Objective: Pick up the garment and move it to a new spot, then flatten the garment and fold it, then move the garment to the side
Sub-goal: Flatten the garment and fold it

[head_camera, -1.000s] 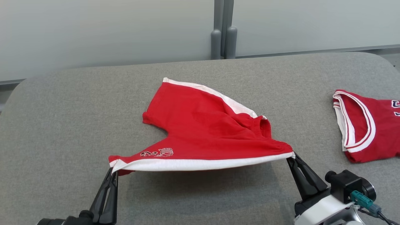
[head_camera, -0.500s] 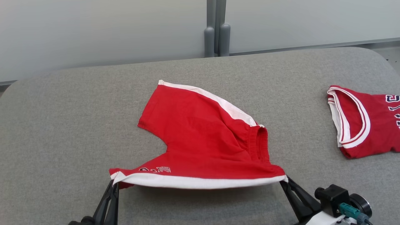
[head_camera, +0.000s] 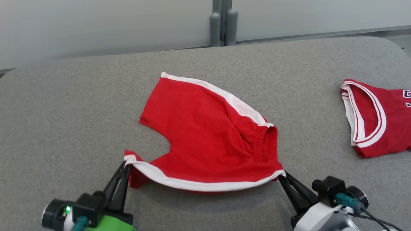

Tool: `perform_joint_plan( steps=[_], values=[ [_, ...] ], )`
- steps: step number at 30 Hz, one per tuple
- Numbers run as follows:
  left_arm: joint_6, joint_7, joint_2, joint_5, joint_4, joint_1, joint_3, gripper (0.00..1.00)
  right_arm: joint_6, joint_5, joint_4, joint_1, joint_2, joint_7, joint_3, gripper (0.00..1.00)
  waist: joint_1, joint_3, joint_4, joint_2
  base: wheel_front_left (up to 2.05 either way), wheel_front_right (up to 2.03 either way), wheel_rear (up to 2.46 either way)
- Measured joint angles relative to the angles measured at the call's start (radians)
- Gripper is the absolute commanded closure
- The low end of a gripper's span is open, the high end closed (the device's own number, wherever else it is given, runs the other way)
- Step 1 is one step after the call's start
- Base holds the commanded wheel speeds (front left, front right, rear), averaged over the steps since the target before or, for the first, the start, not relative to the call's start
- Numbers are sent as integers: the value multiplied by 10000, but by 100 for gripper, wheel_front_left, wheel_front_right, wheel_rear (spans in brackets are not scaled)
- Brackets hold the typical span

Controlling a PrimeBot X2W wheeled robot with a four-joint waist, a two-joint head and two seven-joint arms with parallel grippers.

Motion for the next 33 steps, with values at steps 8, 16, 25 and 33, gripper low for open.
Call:
perform_joint_plan(
  steps=[8, 16, 25, 33],
  values=[
    [-951, 374, 165, 263, 1620, -2641, -174, 100, 0, 420, 384, -991, 360, 79, 17, 100, 1, 549, -198, 0, 0, 0, 0],
    [-1860, 1143, 577, 545, 3221, -5523, -370, 100, -2, 539, 1026, -2624, 1037, 451, 12, 100, 1, 1493, -624, 0, 0, 0, 0],
    [-2290, 2205, 748, 257, 5070, -7958, -991, 100, -2, 445, 2405, -4428, 1758, 619, -150, 100, 2, 2853, -1304, 0, 0, 0, 0],
    [-2330, 2194, 623, 79, 6084, -9002, -1302, 100, 4, 541, 3095, -5074, 1946, 349, -63, 100, 2, 3564, -1745, 0, 0, 0, 0]
  ],
)
